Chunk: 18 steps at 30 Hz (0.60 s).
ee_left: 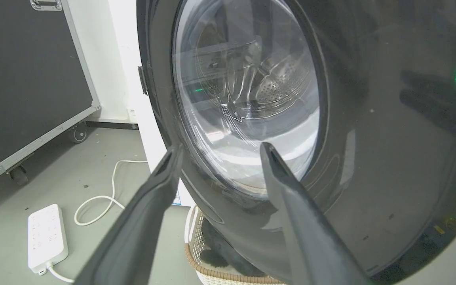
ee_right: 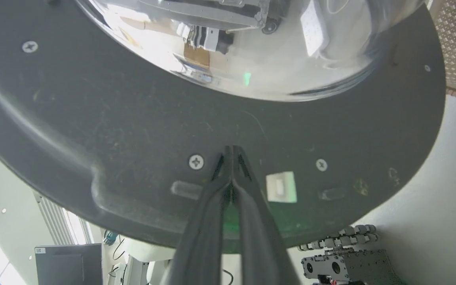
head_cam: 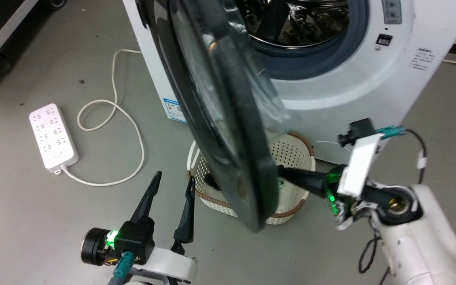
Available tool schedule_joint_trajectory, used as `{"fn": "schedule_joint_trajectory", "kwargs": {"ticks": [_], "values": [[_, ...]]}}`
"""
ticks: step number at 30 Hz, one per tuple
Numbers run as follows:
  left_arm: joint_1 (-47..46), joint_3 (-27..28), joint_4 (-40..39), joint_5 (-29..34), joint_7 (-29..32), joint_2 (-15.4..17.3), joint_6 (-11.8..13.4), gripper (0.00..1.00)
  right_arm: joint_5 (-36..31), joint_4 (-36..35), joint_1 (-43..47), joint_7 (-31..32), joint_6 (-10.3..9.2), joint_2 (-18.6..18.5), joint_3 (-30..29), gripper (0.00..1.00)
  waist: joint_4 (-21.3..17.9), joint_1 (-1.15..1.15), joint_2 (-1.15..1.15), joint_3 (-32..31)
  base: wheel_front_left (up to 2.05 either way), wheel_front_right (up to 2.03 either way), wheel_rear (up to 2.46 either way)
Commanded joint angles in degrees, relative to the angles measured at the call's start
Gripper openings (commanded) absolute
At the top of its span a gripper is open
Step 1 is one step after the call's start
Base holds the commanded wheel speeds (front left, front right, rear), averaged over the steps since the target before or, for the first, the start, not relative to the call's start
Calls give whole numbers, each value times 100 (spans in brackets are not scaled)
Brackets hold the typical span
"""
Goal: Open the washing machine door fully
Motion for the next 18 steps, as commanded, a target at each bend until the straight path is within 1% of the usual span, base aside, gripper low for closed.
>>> {"fn": "schedule_joint_trajectory", "kwargs": {"ticks": [1,4,6,7,8,12,14,17,18], "values": [[64,2,12,47,-30,22,-14,100,93,-53,106,-71,6,16,125,0,-34,1,0,25,0,0,0],[57,19,18,61,-30,19,-28,100,166,-159,176,-189,6,16,485,0,-110,1,0,42,0,0,0],[51,25,23,64,-30,15,-26,100,56,-240,214,-381,6,16,575,0,-164,1,0,36,0,0,0],[50,31,26,62,-30,13,-19,100,1,-271,222,-533,6,16,553,90,-194,1,0,27,0,0,0],[47,39,22,54,-30,12,-17,100,-73,-306,211,-682,6,16,508,100,-231,1,0,20,0,0,0],[40,123,-29,-42,-30,3,-19,100,-582,-588,190,-1361,6,-120,168,100,-392,1,0,-71,0,0,0],[57,207,-31,-76,-30,1,0,100,-979,-843,218,-1873,6,-290,11,100,-496,1,0,-133,0,0,0],[72,324,-8,-80,-30,15,-20,100,-1877,-1335,399,-2900,6,-696,-25,100,-645,1,0,-264,0,0,0],[72,324,-8,-80,-30,15,-20,100,-1877,-1335,399,-2900,6,-696,-25,100,-645,1,0,-264,0,0,0]]}}
